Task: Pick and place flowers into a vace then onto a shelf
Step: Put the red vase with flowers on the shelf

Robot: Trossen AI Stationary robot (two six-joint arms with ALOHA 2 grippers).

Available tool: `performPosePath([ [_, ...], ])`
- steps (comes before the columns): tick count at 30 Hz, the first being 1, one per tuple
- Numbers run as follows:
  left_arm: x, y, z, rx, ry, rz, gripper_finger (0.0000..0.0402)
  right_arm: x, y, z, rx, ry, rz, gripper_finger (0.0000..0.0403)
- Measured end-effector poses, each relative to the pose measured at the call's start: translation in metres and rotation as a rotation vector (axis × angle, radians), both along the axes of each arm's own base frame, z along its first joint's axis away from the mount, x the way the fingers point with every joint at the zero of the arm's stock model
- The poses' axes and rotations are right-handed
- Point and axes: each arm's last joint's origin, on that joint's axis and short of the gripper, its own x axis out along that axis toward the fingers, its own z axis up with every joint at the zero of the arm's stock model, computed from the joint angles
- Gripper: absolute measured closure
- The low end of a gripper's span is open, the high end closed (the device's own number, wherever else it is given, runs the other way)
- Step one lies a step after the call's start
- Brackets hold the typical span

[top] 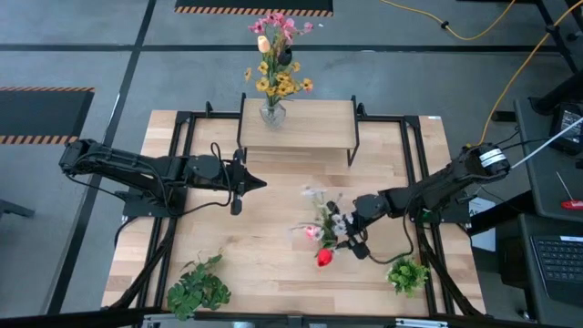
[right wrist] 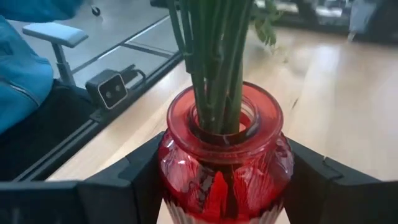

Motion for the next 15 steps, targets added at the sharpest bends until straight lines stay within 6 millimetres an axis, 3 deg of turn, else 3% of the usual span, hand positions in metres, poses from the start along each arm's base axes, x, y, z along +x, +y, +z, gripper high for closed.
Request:
performPosePath([
  [15,0.0,0.001,0.0,0.01,-0.001,0.029,0.0397,-0.013,-0.06,0.051,0.025,-0.145,-0.154,0.0164],
])
